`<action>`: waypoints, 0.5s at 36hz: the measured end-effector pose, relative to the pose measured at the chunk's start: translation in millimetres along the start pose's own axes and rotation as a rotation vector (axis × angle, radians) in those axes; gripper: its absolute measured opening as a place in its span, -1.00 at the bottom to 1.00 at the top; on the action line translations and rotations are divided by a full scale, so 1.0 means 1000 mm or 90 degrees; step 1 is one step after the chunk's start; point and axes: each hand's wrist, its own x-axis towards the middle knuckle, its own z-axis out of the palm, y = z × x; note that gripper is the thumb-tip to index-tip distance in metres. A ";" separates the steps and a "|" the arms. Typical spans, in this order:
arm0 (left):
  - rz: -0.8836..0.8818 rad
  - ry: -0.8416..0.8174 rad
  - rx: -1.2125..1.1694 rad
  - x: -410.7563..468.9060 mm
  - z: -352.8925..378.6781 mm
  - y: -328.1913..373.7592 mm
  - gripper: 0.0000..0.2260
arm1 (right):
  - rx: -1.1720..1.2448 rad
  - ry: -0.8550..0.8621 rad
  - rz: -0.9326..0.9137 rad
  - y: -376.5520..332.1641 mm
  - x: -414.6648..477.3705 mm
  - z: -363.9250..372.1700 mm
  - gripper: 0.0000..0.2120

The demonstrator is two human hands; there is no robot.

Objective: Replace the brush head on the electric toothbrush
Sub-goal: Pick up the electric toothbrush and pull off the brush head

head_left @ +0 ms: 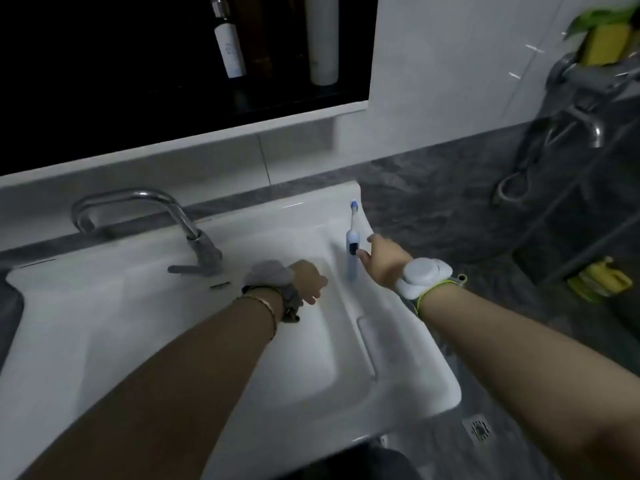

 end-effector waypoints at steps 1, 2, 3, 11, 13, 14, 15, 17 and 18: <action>-0.012 -0.050 -0.039 0.004 0.001 0.002 -0.66 | 0.041 0.015 -0.020 -0.002 0.008 -0.001 -0.53; -0.014 -0.077 -0.017 0.002 0.003 0.001 -0.66 | 0.081 0.033 -0.032 -0.002 0.008 -0.002 -0.52; -0.012 -0.059 -0.013 0.010 0.005 0.001 -0.67 | 0.119 0.050 -0.064 -0.005 0.015 -0.004 -0.51; 0.087 0.184 0.051 0.051 0.013 -0.001 -0.57 | 0.373 0.018 -0.145 -0.019 0.070 0.001 -0.64; 0.121 0.180 -0.047 0.054 0.013 0.003 -0.45 | 0.410 0.042 -0.122 -0.024 0.084 0.004 -0.64; 0.138 0.175 -0.098 0.053 0.012 0.006 -0.40 | 0.434 0.042 -0.113 -0.029 0.090 0.006 -0.68; 0.155 0.164 -0.121 0.051 0.012 0.011 -0.42 | 0.472 0.038 -0.100 -0.032 0.092 0.005 -0.73; 0.173 0.177 -0.120 0.053 0.008 0.011 -0.67 | 0.589 -0.027 -0.073 -0.045 0.098 0.007 -0.75; 0.188 0.183 -0.161 0.050 0.009 0.011 -0.79 | 0.650 -0.061 -0.058 -0.050 0.098 0.008 -0.74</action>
